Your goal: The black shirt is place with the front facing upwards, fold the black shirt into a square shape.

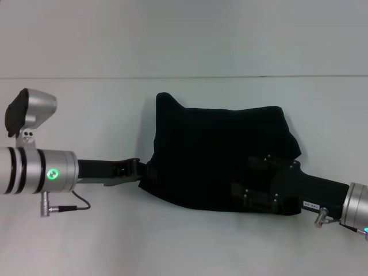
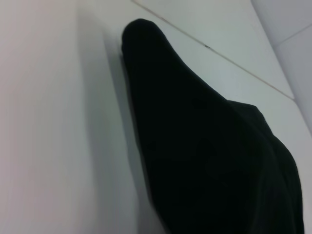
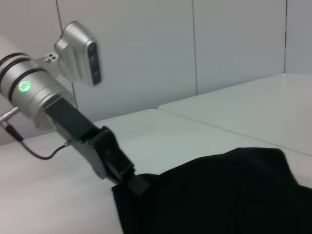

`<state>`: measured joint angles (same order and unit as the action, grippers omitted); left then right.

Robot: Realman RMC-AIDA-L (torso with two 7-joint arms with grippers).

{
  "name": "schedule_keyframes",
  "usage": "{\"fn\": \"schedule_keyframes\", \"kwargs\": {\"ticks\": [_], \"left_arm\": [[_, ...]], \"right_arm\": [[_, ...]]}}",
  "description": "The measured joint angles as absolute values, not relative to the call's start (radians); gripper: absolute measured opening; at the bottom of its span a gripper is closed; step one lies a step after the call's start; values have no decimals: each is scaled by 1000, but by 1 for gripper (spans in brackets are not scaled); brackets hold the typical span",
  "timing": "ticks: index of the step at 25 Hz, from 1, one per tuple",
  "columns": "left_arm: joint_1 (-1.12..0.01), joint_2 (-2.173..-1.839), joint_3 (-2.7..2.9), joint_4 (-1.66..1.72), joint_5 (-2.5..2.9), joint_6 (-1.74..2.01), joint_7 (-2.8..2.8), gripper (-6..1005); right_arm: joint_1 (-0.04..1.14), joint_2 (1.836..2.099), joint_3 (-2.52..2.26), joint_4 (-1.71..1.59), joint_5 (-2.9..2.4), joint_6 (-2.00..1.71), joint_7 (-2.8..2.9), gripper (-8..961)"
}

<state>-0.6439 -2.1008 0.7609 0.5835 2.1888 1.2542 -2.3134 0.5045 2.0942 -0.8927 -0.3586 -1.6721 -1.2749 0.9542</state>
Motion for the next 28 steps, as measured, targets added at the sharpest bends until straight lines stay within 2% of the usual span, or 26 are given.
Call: {"fn": "schedule_keyframes", "kwargs": {"ticks": [10, 17, 28], "left_arm": [[-520, -2112, 586, 586, 2161, 1426, -2196, 66], [-400, -2135, 481, 589, 2163, 1503, -2109, 92], [-358, -2150, 431, 588, 2163, 1540, -2052, 132]], "right_arm": [[515, 2091, -879, -361, -1626, -1265, 947, 807], [537, 2095, -876, -365, -1624, -1261, 947, 807], [548, 2097, -875, -358, -1624, -1252, 945, 807]]}}
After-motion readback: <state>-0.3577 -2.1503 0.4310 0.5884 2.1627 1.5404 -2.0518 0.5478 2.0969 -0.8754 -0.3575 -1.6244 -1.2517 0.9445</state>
